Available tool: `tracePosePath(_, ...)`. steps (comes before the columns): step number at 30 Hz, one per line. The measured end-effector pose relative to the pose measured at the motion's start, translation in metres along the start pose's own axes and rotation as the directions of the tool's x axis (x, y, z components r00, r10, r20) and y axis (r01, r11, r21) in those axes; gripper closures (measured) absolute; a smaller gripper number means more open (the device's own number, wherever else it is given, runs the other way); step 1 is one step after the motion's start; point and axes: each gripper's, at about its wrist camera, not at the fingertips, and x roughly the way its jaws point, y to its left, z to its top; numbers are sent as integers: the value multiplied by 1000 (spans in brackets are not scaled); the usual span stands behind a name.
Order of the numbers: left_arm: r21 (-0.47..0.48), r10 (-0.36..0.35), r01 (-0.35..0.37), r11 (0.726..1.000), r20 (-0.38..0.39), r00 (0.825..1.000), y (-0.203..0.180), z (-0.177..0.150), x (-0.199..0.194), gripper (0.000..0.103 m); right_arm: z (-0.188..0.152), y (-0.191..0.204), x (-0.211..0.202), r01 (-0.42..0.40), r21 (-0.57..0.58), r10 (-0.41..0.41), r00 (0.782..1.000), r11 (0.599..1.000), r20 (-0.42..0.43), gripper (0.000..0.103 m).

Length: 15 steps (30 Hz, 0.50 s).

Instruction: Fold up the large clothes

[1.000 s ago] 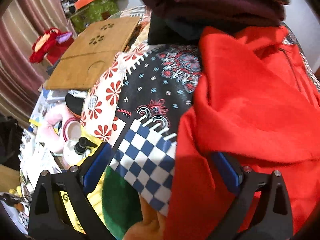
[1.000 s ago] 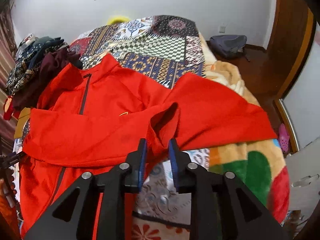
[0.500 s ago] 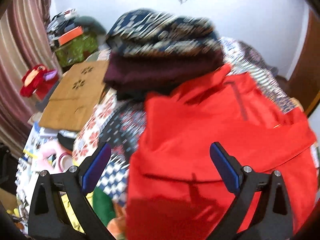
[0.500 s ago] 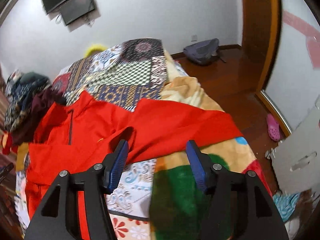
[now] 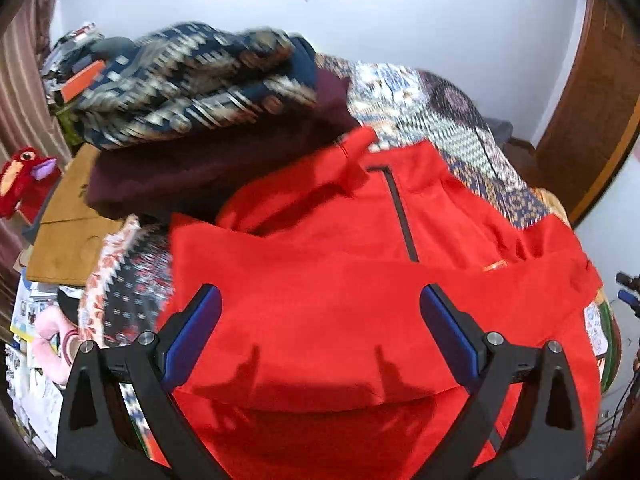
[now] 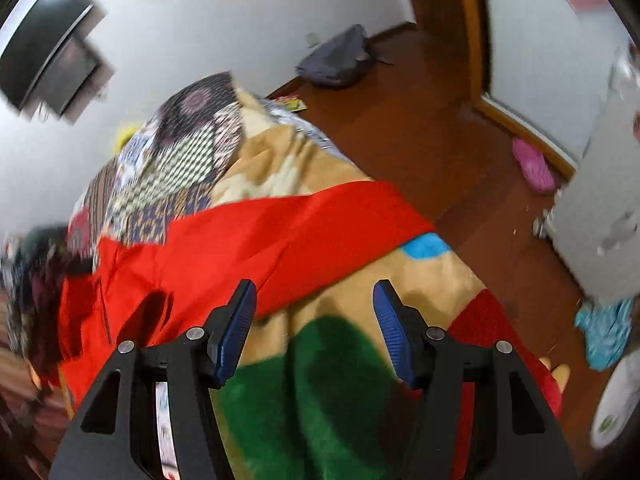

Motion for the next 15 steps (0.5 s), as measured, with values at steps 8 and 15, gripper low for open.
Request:
tracePosePath(8, 9, -14, 15, 1000, -96, 995, -10, -14, 34, 3, 26, -17, 26, -24, 141, 30, 999, 990, -42, 46)
tracePosePath(15, -2, -17, 17, 1000, -137, 990, -9, -18, 50, 3, 43, -17, 64, -23, 172, 46, 991, 985, -127, 46)
